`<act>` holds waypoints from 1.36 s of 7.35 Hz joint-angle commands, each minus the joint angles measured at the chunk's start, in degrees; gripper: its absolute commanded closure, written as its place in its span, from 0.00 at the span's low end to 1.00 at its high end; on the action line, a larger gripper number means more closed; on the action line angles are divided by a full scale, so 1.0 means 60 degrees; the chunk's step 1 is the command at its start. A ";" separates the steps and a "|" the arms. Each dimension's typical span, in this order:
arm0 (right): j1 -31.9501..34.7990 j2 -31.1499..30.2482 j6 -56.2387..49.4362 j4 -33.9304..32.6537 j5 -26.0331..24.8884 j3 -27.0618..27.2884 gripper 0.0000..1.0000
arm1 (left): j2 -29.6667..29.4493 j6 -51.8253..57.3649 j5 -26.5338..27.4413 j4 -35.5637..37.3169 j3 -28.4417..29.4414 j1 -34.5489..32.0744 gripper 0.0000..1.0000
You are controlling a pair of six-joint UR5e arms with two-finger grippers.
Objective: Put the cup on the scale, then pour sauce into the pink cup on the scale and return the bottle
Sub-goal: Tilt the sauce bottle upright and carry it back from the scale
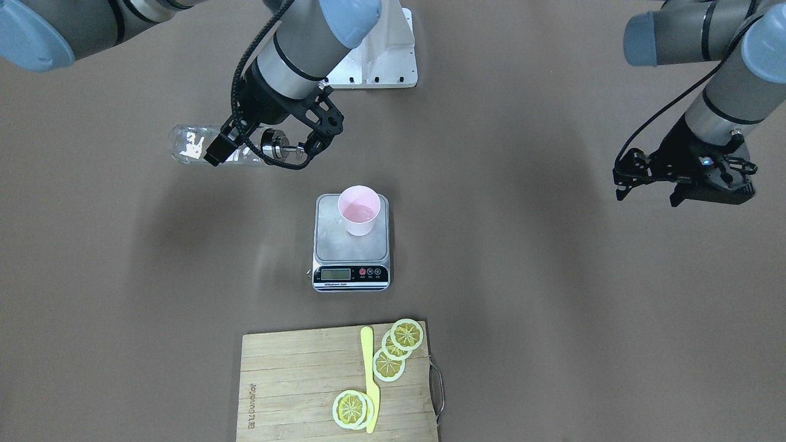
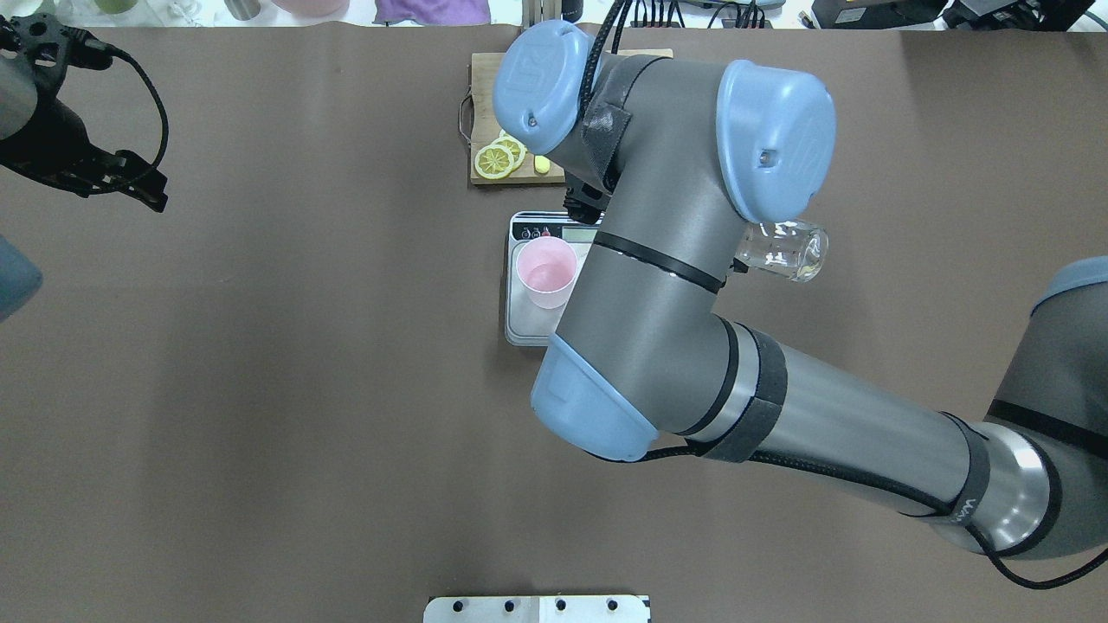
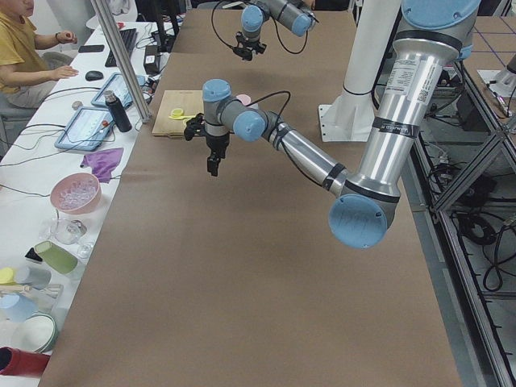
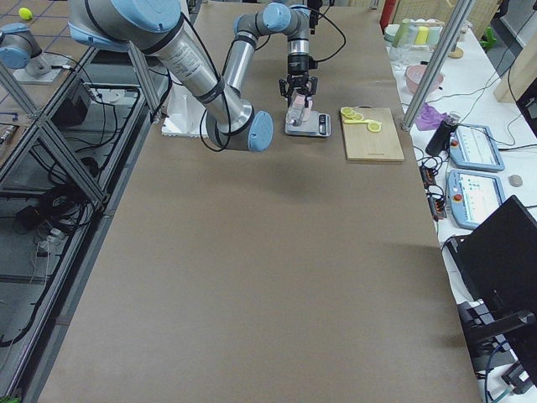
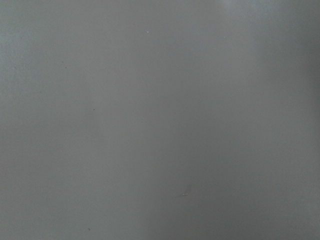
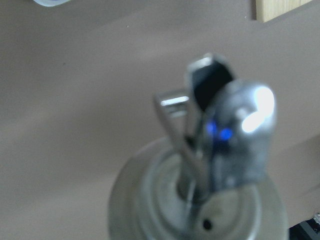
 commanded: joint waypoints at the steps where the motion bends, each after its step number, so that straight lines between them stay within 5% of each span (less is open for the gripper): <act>1: 0.0433 -0.0344 0.0011 0.0638 0.0800 0.0635 0.44 | 0.0000 0.0009 0.0002 0.0000 -0.0003 0.0000 0.07; 2: 0.0711 -0.1362 -0.0003 0.1192 0.1342 0.1698 0.44 | -0.0014 0.0009 0.0017 0.0000 0.0011 0.0000 0.07; 6: 0.2130 -0.2832 -0.0222 0.2410 0.3260 0.3024 0.43 | -0.0044 0.0009 0.0046 -0.0015 -0.0003 0.0015 0.07; 10: 0.3202 -0.4300 -0.0267 0.4239 0.4728 0.3262 0.43 | -0.0073 0.0024 0.0105 -0.0088 -0.0032 0.0015 0.07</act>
